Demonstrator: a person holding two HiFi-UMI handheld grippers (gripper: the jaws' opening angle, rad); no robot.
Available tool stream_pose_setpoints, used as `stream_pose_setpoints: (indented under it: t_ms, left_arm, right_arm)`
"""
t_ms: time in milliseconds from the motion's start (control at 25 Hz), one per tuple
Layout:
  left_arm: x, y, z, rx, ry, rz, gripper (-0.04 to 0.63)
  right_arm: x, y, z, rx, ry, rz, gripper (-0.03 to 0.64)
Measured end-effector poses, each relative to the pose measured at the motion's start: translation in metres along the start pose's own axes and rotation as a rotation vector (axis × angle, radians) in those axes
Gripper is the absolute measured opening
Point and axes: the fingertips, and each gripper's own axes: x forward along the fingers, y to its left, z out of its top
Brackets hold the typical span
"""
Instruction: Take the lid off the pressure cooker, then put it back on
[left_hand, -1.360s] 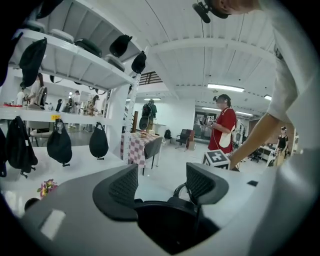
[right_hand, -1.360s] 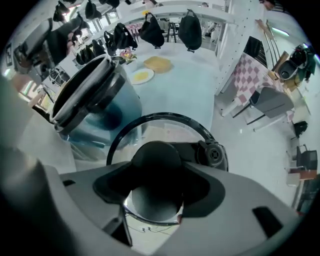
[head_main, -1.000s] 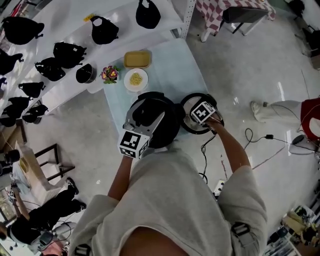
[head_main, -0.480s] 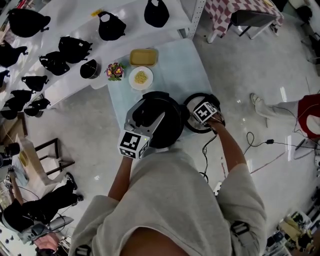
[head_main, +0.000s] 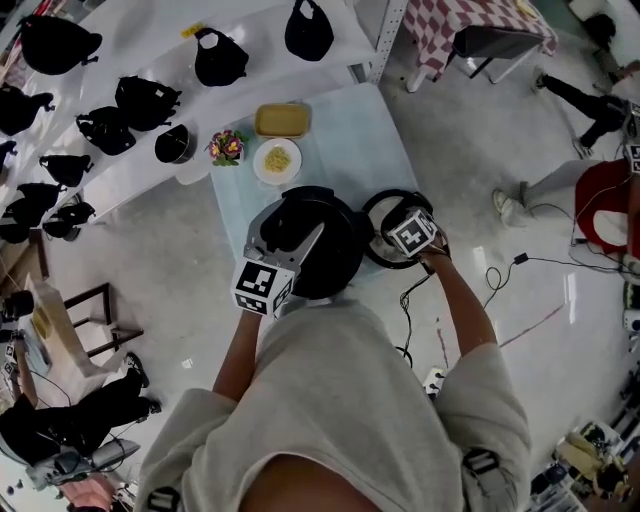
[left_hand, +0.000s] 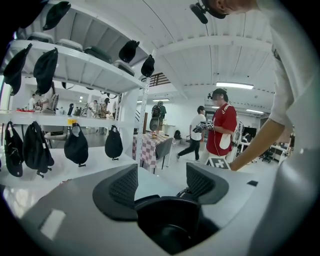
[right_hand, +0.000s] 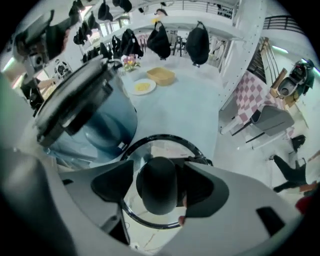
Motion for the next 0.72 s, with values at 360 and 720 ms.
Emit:
stream_pose_setpoints:
  t_ms: [360,720]
  left_arm:
    - [-0.002,0.008,0.007,0.003,-0.025,0.001,0.303]
    - [-0.007,0.010,0.022,0.033,-0.059,0.006,0.302]
  right_arm:
    - [-0.108,0.012,0.050,0.193,-0.527,-0.093,0.305]
    - [-0.249,0.047,0.105,0.222,-1.014,-0.197,0.290]
